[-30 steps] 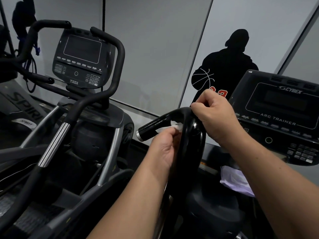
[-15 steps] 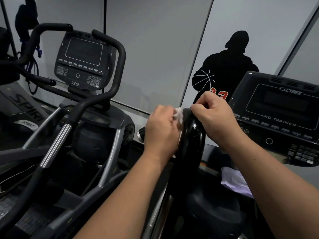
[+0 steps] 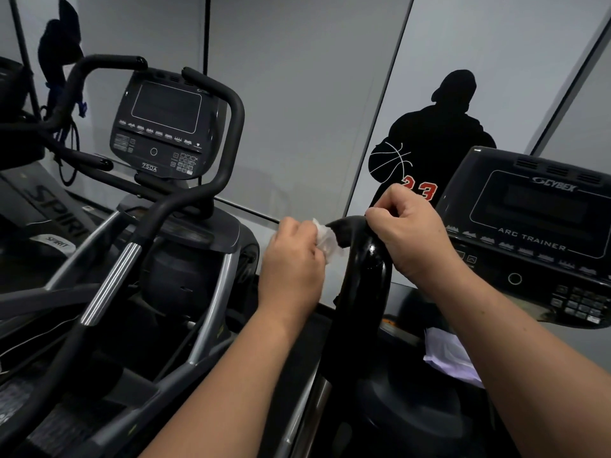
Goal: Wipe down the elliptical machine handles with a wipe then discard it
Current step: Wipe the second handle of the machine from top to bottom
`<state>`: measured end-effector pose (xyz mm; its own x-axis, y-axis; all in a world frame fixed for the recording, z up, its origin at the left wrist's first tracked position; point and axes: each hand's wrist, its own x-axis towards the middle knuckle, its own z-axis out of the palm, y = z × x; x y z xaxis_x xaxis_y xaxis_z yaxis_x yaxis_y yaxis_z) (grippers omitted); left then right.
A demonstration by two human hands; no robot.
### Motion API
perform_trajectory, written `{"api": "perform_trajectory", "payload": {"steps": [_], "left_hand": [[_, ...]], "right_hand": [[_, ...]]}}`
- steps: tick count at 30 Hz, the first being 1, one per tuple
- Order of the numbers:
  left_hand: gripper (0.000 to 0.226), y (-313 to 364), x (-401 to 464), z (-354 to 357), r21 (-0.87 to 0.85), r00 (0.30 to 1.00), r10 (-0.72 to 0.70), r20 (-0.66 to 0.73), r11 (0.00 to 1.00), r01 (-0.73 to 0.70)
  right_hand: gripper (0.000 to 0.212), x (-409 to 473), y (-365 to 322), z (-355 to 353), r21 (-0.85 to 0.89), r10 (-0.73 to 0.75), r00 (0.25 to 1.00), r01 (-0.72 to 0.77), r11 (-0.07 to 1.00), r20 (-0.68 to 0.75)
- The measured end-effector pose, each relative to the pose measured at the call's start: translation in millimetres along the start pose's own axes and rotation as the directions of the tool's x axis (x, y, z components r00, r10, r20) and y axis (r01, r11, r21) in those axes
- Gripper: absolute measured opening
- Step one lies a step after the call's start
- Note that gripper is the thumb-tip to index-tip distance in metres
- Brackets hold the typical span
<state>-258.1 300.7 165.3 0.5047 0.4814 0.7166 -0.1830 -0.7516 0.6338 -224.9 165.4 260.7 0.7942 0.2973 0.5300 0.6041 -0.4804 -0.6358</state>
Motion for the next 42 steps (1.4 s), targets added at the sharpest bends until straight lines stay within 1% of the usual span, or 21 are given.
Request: {"api": "perform_trajectory", "payload": {"steps": [2,4,9,15,18,20,22,24,25,27,28,29,30,32,33,34,36,37,38,41,42], "left_hand": [[0.021,18.2,2.4,2.6,-0.067,0.998,0.039,0.047,0.997,-0.035],[0.031,28.3,0.9,3.5,-0.153,0.996,0.037,0.085,0.988,-0.024],[0.013,-0.7,-3.1,3.6,-0.006,0.999,0.001,0.055,1.000,-0.001],[0.013,22.4,10.0,2.6,-0.254,0.996,-0.017,0.084,0.967,0.038],[0.012,8.0,15.1,0.7,-0.193,0.995,-0.040,0.094,0.979,0.058],[0.012,16.9,21.4,0.9,-0.169,0.996,-0.029,0.082,0.985,0.043],[0.019,30.3,27.9,-0.6,-0.285,0.994,-0.030,0.103,0.957,0.058],[0.028,30.0,33.2,-2.0,-0.392,0.984,-0.060,0.168,0.912,0.122],[0.028,24.0,36.8,-0.9,-0.357,0.978,-0.072,0.195,0.924,0.139],[0.021,13.3,48.0,-3.6,-0.150,0.957,-0.123,0.262,0.975,0.167],[0.020,12.2,53.2,-5.2,-0.109,0.944,-0.159,0.288,0.974,0.197],[0.021,16.8,56.5,-7.4,-0.164,0.927,-0.168,0.336,0.958,0.234],[0.022,26.0,58.0,-10.3,-0.298,0.906,-0.149,0.397,0.913,0.280],[0.021,41.2,57.8,-15.9,-0.506,0.874,-0.103,0.474,0.781,0.366],[0.019,41.9,58.6,-15.4,-0.512,0.873,-0.079,0.482,0.783,0.354],[0.017,38.6,61.6,-12.5,-0.455,0.867,-0.089,0.490,0.823,0.341],[0.016,25.5,72.1,-7.8,-0.188,0.867,-0.151,0.474,0.945,0.267],[0.018,21.8,76.5,-7.2,-0.090,0.861,-0.186,0.472,0.962,0.257],[0.019,22.5,79.5,-7.3,-0.084,0.850,-0.197,0.489,0.959,0.270],[0.021,44.0,81.6,-10.7,-0.306,0.832,-0.097,0.546,0.902,0.305],[0.021,47.6,82.5,-9.6,-0.339,0.826,-0.068,0.560,0.890,0.304]], "right_hand": [[0.008,0.7,0.7,0.7,0.003,-0.002,1.000,0.002,1.000,-0.014],[0.008,1.3,1.0,0.9,-0.004,-0.005,1.000,0.004,1.000,-0.020],[0.009,0.1,-0.2,-0.9,-0.006,-0.010,1.000,0.010,1.000,0.006],[0.008,0.6,0.9,0.0,0.000,-0.015,1.000,0.015,1.000,-0.005],[0.009,0.5,0.3,-0.6,0.000,-0.016,1.000,0.016,1.000,0.007],[0.009,0.9,0.1,-0.6,0.003,-0.020,1.000,0.020,1.000,0.001],[0.009,0.7,-0.1,-0.1,0.001,-0.025,1.000,0.025,1.000,-0.002],[0.009,0.3,0.0,0.2,0.009,-0.023,1.000,0.023,1.000,-0.002],[0.009,-0.1,-0.1,0.4,0.014,-0.019,1.000,0.019,1.000,-0.002],[0.010,-0.4,0.1,0.7,0.014,-0.015,1.000,0.015,1.000,-0.006],[0.010,-0.2,0.5,0.6,0.015,-0.015,1.000,0.015,1.000,-0.008],[0.010,-0.1,0.8,0.3,0.019,-0.014,1.000,0.014,1.000,-0.008],[0.010,0.5,1.6,0.1,0.023,-0.014,1.000,0.014,1.000,-0.007],[0.010,1.2,2.3,-0.3,0.027,-0.018,1.000,0.018,0.999,0.002],[0.010,1.1,2.4,-0.3,0.028,-0.020,1.000,0.019,0.999,0.003],[0.010,1.1,2.6,0.1,0.029,-0.019,1.000,0.019,0.999,-0.002],[0.009,0.5,2.6,0.8,0.024,-0.019,1.000,0.019,1.000,-0.011],[0.009,0.0,2.3,0.8,0.021,-0.018,1.000,0.018,1.000,-0.011],[0.009,-0.1,2.1,0.9,0.023,-0.017,1.000,0.017,1.000,-0.011],[0.011,0.8,2.3,0.5,0.035,-0.023,1.000,0.023,0.999,-0.013],[0.012,1.0,2.4,0.7,0.036,-0.024,1.000,0.025,0.999,-0.012]]}}
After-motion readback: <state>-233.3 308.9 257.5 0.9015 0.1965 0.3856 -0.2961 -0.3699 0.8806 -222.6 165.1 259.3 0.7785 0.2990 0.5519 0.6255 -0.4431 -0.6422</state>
